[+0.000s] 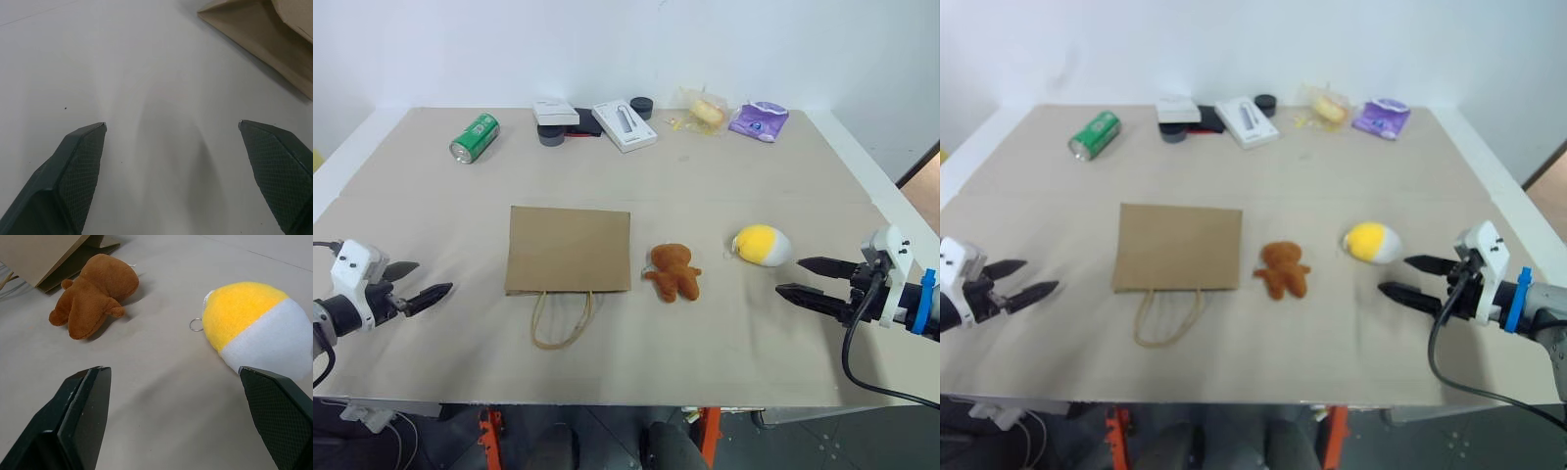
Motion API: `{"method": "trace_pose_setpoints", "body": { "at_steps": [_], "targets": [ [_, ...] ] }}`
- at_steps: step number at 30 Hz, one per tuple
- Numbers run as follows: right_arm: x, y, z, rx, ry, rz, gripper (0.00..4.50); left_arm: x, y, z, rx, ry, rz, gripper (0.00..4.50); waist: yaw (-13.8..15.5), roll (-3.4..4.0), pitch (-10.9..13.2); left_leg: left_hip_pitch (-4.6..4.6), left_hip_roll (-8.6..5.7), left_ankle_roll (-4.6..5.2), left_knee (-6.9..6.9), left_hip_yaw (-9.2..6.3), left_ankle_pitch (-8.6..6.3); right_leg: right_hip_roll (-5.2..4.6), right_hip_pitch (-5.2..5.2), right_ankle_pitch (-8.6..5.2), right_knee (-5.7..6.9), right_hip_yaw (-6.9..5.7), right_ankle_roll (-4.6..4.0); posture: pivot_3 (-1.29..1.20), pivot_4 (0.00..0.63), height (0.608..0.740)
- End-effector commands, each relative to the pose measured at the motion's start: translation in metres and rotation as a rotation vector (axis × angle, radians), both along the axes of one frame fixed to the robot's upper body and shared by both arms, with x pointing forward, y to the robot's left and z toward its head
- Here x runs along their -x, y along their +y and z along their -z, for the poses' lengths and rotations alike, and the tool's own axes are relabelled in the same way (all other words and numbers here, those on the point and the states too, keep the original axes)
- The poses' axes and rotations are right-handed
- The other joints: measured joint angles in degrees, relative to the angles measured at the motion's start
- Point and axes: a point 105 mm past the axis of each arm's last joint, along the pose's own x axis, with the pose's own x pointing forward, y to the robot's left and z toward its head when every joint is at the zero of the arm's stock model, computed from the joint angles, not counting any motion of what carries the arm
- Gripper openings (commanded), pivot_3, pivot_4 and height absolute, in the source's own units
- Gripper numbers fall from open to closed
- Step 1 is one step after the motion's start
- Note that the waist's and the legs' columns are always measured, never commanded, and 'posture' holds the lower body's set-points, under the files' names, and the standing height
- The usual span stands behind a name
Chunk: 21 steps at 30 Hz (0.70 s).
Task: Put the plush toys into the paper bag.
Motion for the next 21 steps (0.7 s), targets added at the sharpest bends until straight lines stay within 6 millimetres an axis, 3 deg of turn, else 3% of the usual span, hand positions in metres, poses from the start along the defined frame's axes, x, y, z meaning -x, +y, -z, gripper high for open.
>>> {"method": "trace_pose_setpoints", "body": {
  "at_steps": [1, 21],
  "targets": [
    [-0.0064, -0.0034, -0.0096, 0.002, -0.044, 0.006, 4.49, 0.0029, 0.0026, -0.0119, 0.003, -0.041, -0.021, 4.47, 0.0, 0.0, 0.0, 0.0, 0.0, 0.0, 0.01, 0.0, 0.0, 0.0, 0.0, 0.0, 0.01, 0.0, 0.0, 0.0, 0.15, 0.74],
    [-0.004, -0.0127, -0.0105, -0.012, -0.02, 0.013, 4.49, -0.0002, -0.0015, -0.0205, 0.022, -0.059, -0.014, 4.47, 0.0, 0.0, 0.0, 0.02, 0.09, 0.0, 0.36, 0.03, 0.0, 0.11, 0.0, 0.07, 0.27, 0.04, -0.04, 0.0, 0.15, 0.74]
  ]
}}
